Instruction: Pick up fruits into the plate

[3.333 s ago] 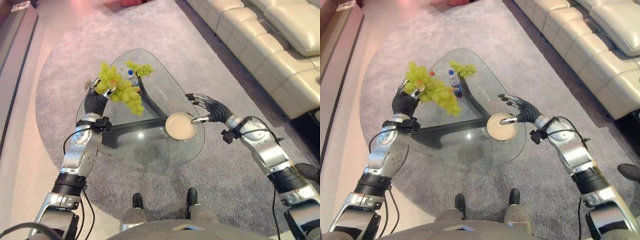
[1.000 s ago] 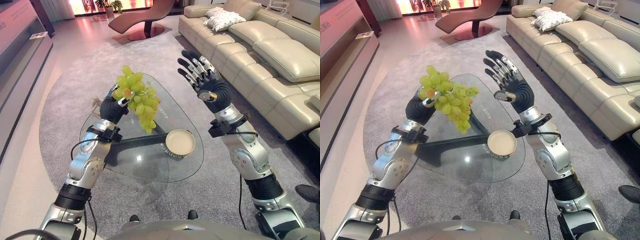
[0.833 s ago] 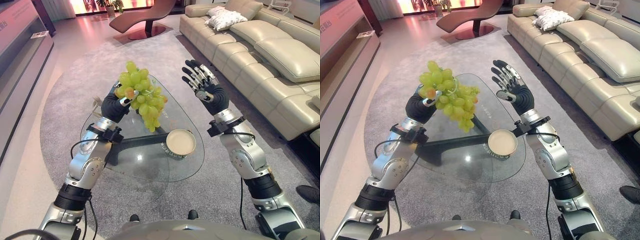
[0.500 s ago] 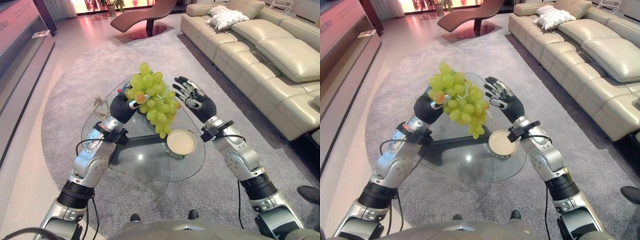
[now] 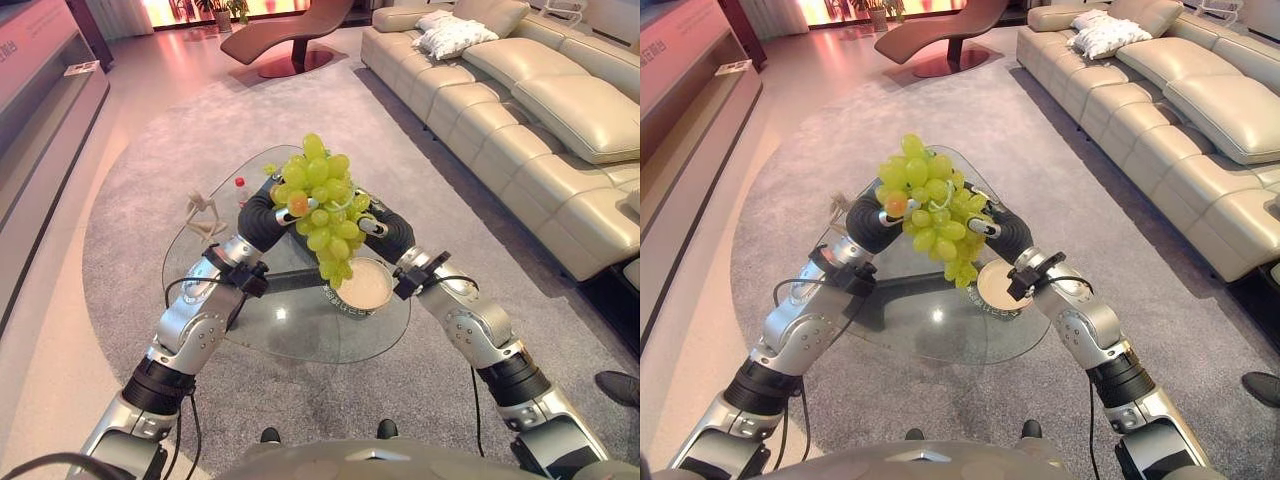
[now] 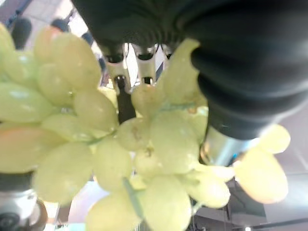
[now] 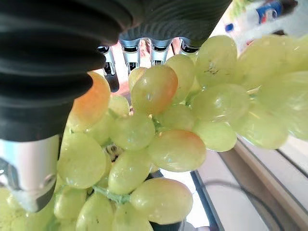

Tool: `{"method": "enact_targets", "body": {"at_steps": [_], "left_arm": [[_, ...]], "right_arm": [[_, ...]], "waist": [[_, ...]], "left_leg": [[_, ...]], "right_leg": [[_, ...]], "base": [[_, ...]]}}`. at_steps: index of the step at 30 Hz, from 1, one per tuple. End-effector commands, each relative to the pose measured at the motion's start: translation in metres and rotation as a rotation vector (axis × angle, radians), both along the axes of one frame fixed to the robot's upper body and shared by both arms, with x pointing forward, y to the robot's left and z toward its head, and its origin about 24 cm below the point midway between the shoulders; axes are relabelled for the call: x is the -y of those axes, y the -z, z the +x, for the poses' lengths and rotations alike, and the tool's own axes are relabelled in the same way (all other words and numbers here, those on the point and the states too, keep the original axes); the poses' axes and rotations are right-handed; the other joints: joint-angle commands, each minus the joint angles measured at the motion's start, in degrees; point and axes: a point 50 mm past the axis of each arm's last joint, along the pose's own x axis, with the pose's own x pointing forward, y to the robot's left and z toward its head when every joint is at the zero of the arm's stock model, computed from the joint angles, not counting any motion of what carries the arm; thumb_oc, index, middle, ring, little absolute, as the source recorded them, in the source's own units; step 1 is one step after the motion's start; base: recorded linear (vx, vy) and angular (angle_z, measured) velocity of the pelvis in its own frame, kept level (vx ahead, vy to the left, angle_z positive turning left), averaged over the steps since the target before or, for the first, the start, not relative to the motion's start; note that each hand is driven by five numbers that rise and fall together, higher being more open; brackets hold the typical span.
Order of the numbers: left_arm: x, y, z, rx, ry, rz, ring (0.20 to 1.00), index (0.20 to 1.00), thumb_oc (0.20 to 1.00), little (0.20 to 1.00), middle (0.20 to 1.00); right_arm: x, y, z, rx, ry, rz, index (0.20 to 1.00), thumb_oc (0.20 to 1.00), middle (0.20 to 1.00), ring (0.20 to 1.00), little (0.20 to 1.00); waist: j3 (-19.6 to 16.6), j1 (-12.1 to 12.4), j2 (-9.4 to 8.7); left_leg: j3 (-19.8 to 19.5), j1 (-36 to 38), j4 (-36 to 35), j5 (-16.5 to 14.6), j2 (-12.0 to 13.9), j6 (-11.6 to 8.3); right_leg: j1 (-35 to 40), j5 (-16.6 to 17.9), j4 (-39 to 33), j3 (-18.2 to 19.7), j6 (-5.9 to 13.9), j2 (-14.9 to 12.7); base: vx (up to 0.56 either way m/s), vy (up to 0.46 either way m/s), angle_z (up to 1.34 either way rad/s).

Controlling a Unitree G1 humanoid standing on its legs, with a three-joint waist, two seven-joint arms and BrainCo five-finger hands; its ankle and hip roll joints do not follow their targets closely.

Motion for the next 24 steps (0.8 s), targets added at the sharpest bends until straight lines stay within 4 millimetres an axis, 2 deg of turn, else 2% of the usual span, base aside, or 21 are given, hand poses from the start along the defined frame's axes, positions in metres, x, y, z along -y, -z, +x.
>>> {"method": "enact_targets", "body": {"at_steps": [1, 3, 4, 9, 18, 24], "left_arm": [[0.013, -0.043, 0.001, 0.147, 0.091, -0.094, 0.200, 0.200, 0.200, 0.200, 0.200], [0.014, -0.042, 0.002, 0.138, 0.098, -0.095, 0.200, 0.200, 0.200, 0.200, 0.200], [0.022, -0.038, 0.003, 0.096, 0.114, -0.096, 0.200, 0.200, 0.200, 0.200, 0.200], [0.034, -0.030, 0.006, 0.042, 0.136, -0.086, 0.200, 0.200, 0.200, 0.200, 0.200], [0.051, -0.026, 0.009, 0.006, 0.161, -0.060, 0.200, 0.200, 0.200, 0.200, 0.200], [0.060, -0.010, 0.016, -0.101, 0.137, -0.031, 0.200, 0.200, 0.200, 0.200, 0.200]], "right_arm": [[-0.029, -0.047, -0.011, 0.142, -0.267, 0.178, 1.000, 1.000, 1.000, 1.000, 1.000], [-0.032, -0.048, -0.013, 0.137, -0.302, 0.191, 1.000, 1.000, 1.000, 1.000, 1.000], [-0.044, -0.052, -0.025, 0.136, -0.438, 0.225, 1.000, 1.000, 1.000, 1.000, 1.000], [-0.063, -0.052, -0.040, 0.103, -0.591, 0.223, 1.000, 1.000, 1.000, 1.000, 1.000], [-0.089, -0.035, -0.057, -0.032, -0.760, 0.199, 1.000, 1.000, 1.000, 1.000, 1.000], [-0.103, -0.035, -0.066, -0.038, -0.828, 0.210, 1.000, 1.000, 1.000, 1.000, 1.000]], "waist": [[0.0, -0.1, -1.70], [0.0, -0.1, -1.76], [0.1, -0.2, -1.98], [0.0, -0.4, -2.12], [-0.4, -0.6, -2.12], [-0.6, -0.8, -2.17]], "left_leg": [[0.9, 2.0, 2.4, -9.1, -0.4, 0.55], [0.9, 2.0, 2.5, -9.2, -0.4, 0.58], [0.8, 1.9, 2.8, -9.4, -0.6, 0.74], [0.6, 2.1, 2.9, -9.5, -0.9, 1.03], [0.9, 2.4, 2.6, -9.1, -0.8, 0.94], [1.1, 2.7, 2.7, -9.0, -0.8, 1.06]], "right_leg": [[4.2, -8.1, 3.8, -1.6, 1.81, -3.0], [4.2, -8.1, 3.9, -1.5, 1.81, -3.0], [4.1, -8.2, 4.0, -1.1, 1.77, -2.9], [4.2, -8.2, 4.0, -0.3, 1.66, -2.7], [4.4, -8.0, 3.7, 0.0, 1.69, -2.7], [4.4, -7.8, 3.7, 0.3, 1.69, -2.6]], "base": [[0.00, 0.000, 0.00], [0.00, 0.000, 0.00], [0.00, 0.000, 0.00], [0.00, 0.000, 0.00], [0.00, 0.003, -0.05], [0.00, 0.000, 0.00]]}}
